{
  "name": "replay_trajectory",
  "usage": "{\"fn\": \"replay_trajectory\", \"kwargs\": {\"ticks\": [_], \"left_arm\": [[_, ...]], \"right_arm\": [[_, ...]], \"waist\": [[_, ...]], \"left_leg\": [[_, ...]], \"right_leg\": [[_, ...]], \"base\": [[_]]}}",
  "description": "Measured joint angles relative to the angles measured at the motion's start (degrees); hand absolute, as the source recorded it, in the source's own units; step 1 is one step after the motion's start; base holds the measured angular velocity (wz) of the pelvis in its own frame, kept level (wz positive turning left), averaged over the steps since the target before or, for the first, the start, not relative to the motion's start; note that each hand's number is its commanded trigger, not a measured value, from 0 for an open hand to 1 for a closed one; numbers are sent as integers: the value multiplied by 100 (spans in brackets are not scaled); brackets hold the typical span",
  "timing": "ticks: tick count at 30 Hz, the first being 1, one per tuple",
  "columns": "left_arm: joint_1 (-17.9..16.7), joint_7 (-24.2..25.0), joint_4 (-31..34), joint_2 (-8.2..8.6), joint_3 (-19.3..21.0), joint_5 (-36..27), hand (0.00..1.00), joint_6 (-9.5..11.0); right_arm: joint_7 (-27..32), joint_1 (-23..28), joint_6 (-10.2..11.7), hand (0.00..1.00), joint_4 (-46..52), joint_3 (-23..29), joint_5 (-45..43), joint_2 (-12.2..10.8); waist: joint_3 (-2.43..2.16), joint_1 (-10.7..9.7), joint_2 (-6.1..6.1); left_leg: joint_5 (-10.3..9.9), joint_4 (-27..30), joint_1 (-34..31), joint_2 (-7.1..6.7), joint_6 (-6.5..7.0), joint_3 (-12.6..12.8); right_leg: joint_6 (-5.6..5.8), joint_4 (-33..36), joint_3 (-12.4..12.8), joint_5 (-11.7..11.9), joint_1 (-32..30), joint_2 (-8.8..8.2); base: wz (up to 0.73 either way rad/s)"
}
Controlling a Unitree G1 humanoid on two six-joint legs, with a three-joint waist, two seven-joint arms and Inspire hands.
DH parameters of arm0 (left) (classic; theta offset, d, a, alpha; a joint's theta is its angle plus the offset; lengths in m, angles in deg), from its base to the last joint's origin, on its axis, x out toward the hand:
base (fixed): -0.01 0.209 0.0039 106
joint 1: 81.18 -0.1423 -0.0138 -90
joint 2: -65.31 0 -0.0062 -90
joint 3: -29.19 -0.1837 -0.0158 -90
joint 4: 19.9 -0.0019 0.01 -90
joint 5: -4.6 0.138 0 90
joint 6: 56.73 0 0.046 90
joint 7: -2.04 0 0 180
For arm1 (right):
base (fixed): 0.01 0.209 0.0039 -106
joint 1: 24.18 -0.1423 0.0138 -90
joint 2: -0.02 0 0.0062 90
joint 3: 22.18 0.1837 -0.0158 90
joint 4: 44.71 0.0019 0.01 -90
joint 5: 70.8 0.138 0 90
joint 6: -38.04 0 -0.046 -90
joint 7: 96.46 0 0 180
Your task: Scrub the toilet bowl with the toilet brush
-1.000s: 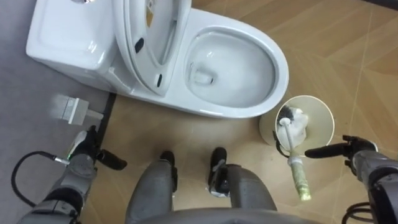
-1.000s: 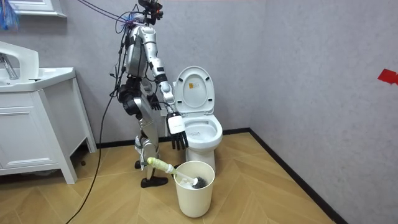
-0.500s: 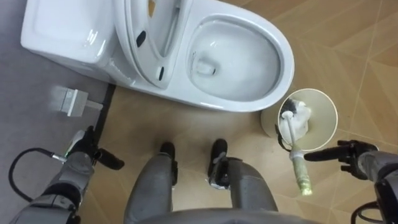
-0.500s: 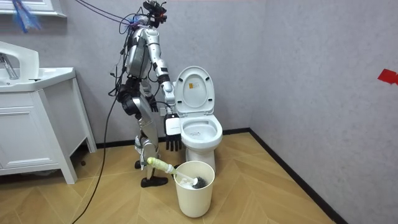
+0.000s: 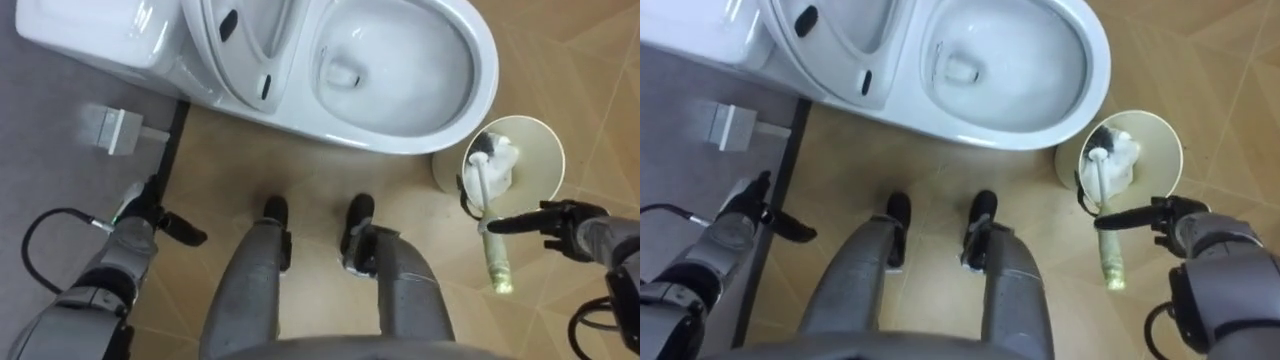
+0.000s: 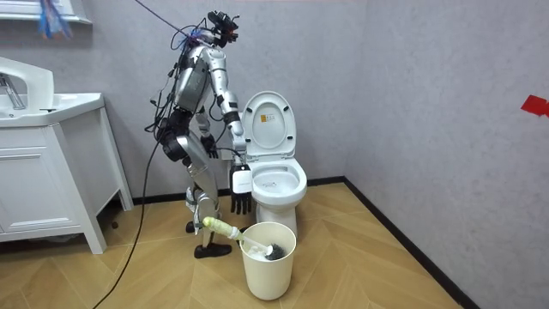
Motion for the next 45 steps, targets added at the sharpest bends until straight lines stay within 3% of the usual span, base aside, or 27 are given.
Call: {"fn": "replay_trajectory", "kwargs": {"ticks": [7, 16, 22, 30, 41, 45], "left_arm": [[134, 0, 78, -113, -9, -16, 0, -70], [368, -30, 179, -122, -2, -14, 0, -129], [518, -34, 192, -113, -37, -13, 0, -217], [531, -158, 232, -108, -47, -14, 0, -242], [515, -307, 424, -104, -534, -369, 0, -222], [510, -375, 442, -104, -737, -527, 0, -208]], "right_arm": [[-128, -27, -13, 0, 4, -349, 1, 174], [-279, -146, -78, 0, 5, -358, -22, 226], [-538, -106, -144, 0, 4, -584, -21, 232], [-722, -104, -155, 0, 6, -694, -20, 232], [-695, -110, -197, 0, 12, -986, -22, 207], [-572, -104, -199, 0, 10, -1022, 6, 194]], "waist": [[13, 15, 25], [33, 35, 59], [33, 10, 58], [32, 30, 61], [31, 151, 81], [40, 142, 125]], "left_leg": [[2, 260, -463, -30, 4, -80], [23, 574, -960, -128, 21, -157], [20, 698, -1046, -226, 17, -236], [17, 755, -1080, -227, 15, -238], [-30, 980, -1286, -227, 3, -285], [-31, 1011, -1371, -285, 8, -275]], "right_leg": [[-35, 235, -153, -23, -391, -87], [-73, 626, -205, -122, -873, -215], [-89, 880, -317, -289, -963, -370], [-97, 940, -316, -305, -994, -375], [-107, 1058, -328, -314, -1152, -367], [-113, 1226, -338, -353, -1277, -464]], "base": [[7], [7], [15], [1], [-1], [7]]}}
